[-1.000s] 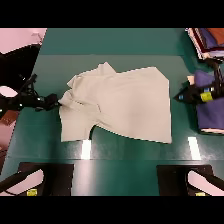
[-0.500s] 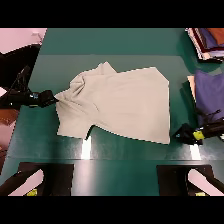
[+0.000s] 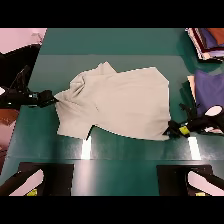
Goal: Fold the shirts.
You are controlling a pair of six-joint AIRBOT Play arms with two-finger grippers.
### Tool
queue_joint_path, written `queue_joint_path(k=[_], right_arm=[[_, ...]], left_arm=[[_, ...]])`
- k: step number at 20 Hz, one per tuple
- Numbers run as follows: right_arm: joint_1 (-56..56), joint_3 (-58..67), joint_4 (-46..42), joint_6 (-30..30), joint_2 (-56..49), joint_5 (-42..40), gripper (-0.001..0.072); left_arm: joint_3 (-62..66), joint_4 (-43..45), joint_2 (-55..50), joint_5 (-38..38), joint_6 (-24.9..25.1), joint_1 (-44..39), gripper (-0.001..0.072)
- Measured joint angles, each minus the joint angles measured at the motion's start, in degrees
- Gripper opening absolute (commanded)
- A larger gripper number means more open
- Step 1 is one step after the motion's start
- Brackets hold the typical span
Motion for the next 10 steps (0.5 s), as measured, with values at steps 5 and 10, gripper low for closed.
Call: queue_joint_path(k=[5,10], right_arm=[[1.5,16.1,0.4,0.0,9.8,1.5,0.0016],[1.9,43.7,-1.5,0.0,17.9,-0.4,0.0015]], left_arm=[[11.7,2.1,8.2,-2.3,-2.0,0.0,0.0024],[35.9,4.5,15.6,-2.9,-4.2,0.0,0.0024]])
